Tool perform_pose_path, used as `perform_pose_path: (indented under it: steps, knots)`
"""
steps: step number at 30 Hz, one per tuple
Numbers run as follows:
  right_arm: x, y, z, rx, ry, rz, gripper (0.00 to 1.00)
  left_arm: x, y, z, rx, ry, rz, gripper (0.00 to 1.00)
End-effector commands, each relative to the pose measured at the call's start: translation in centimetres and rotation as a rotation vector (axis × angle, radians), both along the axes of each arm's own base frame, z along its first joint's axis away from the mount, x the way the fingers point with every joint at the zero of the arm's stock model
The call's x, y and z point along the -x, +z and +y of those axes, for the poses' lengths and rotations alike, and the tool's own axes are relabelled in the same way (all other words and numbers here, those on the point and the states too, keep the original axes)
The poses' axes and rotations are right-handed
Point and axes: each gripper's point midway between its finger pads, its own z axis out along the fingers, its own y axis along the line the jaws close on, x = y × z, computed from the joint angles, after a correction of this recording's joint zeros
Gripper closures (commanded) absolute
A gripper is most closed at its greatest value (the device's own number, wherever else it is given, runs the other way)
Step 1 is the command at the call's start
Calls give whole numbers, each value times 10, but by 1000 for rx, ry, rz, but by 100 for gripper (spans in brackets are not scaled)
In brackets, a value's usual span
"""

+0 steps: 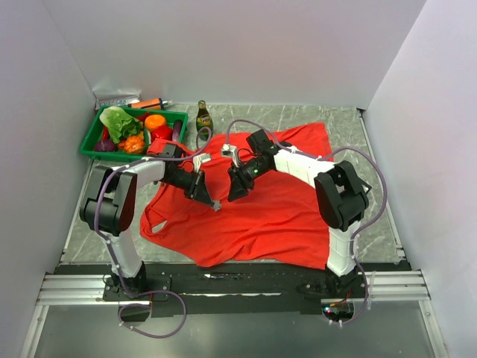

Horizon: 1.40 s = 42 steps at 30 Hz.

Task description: Remove the brooch from the garment

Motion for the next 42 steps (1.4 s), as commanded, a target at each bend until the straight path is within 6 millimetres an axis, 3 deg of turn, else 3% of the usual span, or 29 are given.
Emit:
perform_pose_path:
  steps: [1, 5, 11, 26, 35, 42]
  knots:
    - [-3, 12, 16, -58, 28, -15, 57, 7, 14, -9, 109, -47, 3, 99]
    - [3, 13, 27, -93, 51, 4, 62, 11, 13, -8, 116, -57, 23, 99]
    - [12, 10, 45, -102, 95, 1, 62, 13, 13, -8, 114, -62, 33, 99]
    - [4, -3, 51, -75, 86, -13, 66, 9, 14, -8, 115, -60, 50, 99]
    - [8, -9, 53, -67, 109, 3, 75, 3, 15, -6, 128, -47, 63, 99]
    - [16, -8, 55, -77, 142, 14, 72, -2, 13, -3, 138, -29, 77, 99]
